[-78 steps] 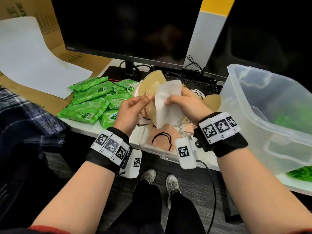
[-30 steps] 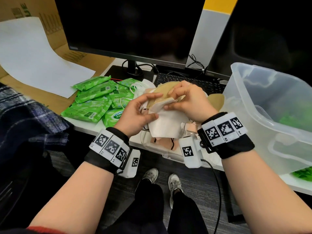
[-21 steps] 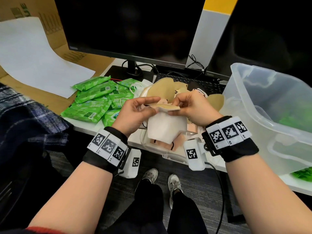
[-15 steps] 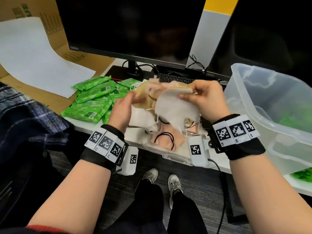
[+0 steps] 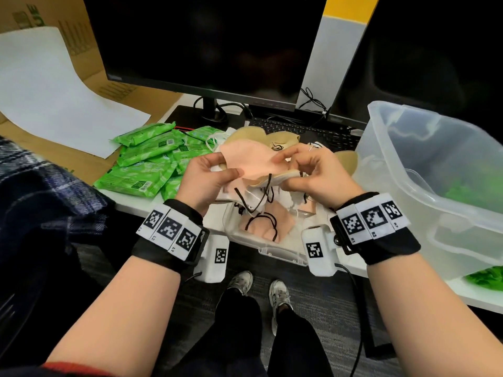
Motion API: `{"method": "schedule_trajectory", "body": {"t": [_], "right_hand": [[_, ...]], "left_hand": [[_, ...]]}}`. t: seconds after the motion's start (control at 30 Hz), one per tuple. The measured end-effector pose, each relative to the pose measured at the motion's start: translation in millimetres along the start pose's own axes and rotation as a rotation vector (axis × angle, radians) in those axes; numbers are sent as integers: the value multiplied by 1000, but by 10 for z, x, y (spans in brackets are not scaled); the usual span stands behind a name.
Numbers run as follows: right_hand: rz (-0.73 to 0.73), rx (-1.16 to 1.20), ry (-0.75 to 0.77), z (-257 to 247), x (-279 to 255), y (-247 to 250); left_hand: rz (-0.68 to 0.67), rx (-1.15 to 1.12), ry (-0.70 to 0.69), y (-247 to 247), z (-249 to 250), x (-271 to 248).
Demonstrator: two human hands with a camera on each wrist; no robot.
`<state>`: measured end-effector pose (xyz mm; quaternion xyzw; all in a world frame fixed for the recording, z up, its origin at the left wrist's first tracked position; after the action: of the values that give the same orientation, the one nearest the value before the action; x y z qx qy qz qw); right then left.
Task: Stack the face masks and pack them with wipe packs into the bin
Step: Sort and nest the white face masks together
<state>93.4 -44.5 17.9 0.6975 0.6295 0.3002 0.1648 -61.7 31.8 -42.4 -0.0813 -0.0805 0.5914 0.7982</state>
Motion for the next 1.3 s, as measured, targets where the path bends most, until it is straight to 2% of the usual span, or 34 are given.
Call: {"method": "schedule_trajectory", "body": {"t": [0.1, 0.27, 0.3, 0.37, 0.47, 0.57, 0.67, 0.77, 0.87, 0.97, 1.03, 1.13, 1.2, 1.3], "right_hand": [[88, 43, -92, 118, 11, 170], [657, -130, -242, 250, -106, 780], [748, -149, -244, 220, -150, 846], [821, -132, -203, 117, -176, 854], [725, -138, -143, -39, -90, 633], [580, -151, -101, -169, 3, 352], [419, -106, -48, -262, 82, 78], [285, -27, -33, -284, 111, -129], [253, 145, -32, -240, 95, -155], [196, 215, -16, -175, 94, -159], [189, 125, -22, -145, 97, -152], [321, -181, -52, -117, 68, 14], [379, -297, -27, -170, 26, 114], [297, -294, 36, -225, 39, 121]], "left_hand": [[57, -19, -51, 63, 18, 23], [153, -10, -160, 151, 96, 34], [165, 2, -185, 149, 115, 32], [169, 7, -249, 130, 166, 6], [82, -20, -358, 36, 237, -62], [3, 68, -426, -97, 286, -123], [-37, 191, -397, -212, 271, -136], [-66, 161, -320, -251, 213, -126], [-170, -46, -257, -281, 220, -178], [-196, 22, -277, -285, 258, -216], [-169, 103, -272, -286, 235, -195], [-150, 126, -253, -278, 205, -175], [-143, 114, -249, -265, 202, -176], [-144, 109, -245, -270, 203, -190]]}}
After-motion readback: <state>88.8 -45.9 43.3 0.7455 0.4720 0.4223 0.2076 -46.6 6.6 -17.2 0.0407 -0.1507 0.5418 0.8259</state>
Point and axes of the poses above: each hand's wrist, its own x-axis towards the middle knuckle, its own y-axis out of the back of the hand, z = x × y, the point moved 8 cm from there along x, towards the middle knuckle, and after that the axes turned 5 degrees about -x, right-handed, at the moved point
